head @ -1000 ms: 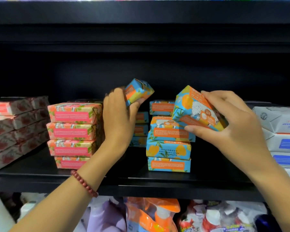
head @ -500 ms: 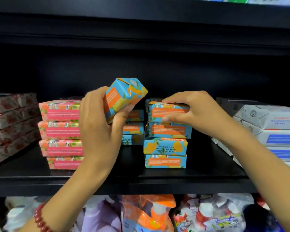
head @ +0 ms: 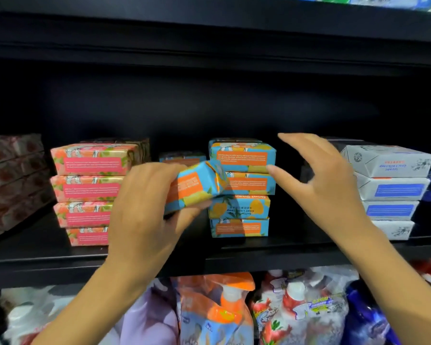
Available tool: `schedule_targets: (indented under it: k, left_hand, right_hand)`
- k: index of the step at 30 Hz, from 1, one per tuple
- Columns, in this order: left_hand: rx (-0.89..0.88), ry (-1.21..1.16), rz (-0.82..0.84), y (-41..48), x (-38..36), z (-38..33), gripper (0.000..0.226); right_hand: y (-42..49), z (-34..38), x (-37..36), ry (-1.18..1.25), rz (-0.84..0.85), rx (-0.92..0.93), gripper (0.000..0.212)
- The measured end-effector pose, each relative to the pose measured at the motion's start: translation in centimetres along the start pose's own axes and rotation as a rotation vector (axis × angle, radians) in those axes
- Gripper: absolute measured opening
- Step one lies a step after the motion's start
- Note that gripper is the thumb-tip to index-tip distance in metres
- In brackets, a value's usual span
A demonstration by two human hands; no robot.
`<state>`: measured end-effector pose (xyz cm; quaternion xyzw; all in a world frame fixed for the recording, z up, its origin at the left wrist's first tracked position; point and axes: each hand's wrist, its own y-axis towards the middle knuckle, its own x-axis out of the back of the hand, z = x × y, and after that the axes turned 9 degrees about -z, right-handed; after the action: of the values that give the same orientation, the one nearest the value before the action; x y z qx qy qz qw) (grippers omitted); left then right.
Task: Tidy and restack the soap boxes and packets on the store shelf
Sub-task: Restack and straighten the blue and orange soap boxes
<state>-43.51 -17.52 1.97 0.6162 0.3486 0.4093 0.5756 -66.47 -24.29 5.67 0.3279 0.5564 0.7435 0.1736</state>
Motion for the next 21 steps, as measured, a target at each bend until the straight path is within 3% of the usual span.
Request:
schedule_targets:
  k: [3,7,9,18,21]
  left_hand:
    - [-0.094,-0.024,0.069,-1.8,-0.5,-1.1,0.045]
    - [-0.206,-0.069,0.107,-3.7,-2.0,-2.6,0.037]
    - [-0.235,-0.080,0.129,-3.9,-2.7,-3.2,0.033]
    - [-0.319,0.069,0.196,-5.5,-5.3,-4.7,0.027]
    - [-0.327,0.094,0.225,-6.0,-5.1,-4.6,0.036]
  right_hand:
    - [-3.1,-1.0,0.7,-0.043,0.100,-0.078,0.047]
    - [-6.8,-2.4,0.9,-0.143,0.505,-0.166,0.056]
    - [-8.0,-2.9,1.1,-0.150,0.602,-0.191,0.067]
    - [-9.8,-4.0,1.0,-0.134,0.601,-0.165,0.069]
    - [-9.9,-4.3,1.1,-0.125,0.612,-0.147,0.070]
